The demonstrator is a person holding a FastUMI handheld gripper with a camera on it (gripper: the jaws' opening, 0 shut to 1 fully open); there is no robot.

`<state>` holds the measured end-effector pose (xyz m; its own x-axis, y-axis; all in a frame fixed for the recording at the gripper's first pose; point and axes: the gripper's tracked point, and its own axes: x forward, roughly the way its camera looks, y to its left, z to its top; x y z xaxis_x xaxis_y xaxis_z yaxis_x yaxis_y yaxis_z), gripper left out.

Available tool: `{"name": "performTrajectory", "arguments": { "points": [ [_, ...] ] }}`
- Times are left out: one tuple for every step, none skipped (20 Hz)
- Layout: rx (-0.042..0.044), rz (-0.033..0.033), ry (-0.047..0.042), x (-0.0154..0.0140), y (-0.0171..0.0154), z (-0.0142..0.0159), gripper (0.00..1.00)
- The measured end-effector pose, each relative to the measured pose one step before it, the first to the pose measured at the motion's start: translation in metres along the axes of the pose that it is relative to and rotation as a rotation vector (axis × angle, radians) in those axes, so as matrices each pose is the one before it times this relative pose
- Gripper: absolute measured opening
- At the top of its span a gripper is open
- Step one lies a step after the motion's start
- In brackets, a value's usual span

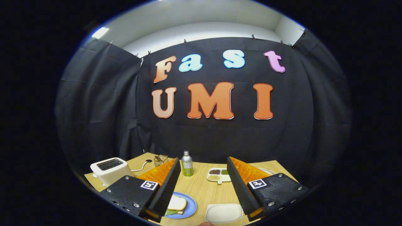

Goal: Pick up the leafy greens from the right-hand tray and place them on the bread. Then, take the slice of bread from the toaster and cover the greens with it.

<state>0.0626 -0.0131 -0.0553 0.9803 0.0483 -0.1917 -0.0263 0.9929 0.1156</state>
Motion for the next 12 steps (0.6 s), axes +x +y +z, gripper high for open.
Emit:
{"name": "performTrajectory", "arguments": {
  "points": [
    [-0.00758,-0.00645,-0.02528,-0.00411,-0.00145,0.00843,0.89],
    [-0.01465,-0.00186,-0.02315,-0.00407,-0.00088,0.00792,0.89],
    [-0.01501,-0.00250,-0.01723,-0.00491,0.00022,0.00577,0.89],
    [-0.01499,-0.00843,-0.01241,-0.00757,-0.00256,0.00251,0.89],
    [-0.00721,-0.00964,-0.00996,-0.00640,-0.00270,0.00134,0.89],
    [0.00249,-0.01187,-0.00368,-0.00790,-0.00229,-0.00047,0.89],
    [0.01278,-0.00550,-0.00433,-0.00645,-0.00166,-0.00139,0.89],
    [0.01526,-0.00409,0.00020,-0.00371,-0.00221,-0.00260,0.89],
    [0.00908,-0.00011,-0.00097,-0.00534,-0.00315,-0.00050,0.89],
    [0.00061,-0.00893,0.00321,-0.00408,-0.00446,-0.00215,0.89],
    [-0.00918,-0.01113,-0.00436,-0.00394,-0.00658,-0.00086,0.89],
    [-0.00941,-0.01598,-0.00711,-0.00180,-0.00591,0.00189,0.89]
  ]
}}
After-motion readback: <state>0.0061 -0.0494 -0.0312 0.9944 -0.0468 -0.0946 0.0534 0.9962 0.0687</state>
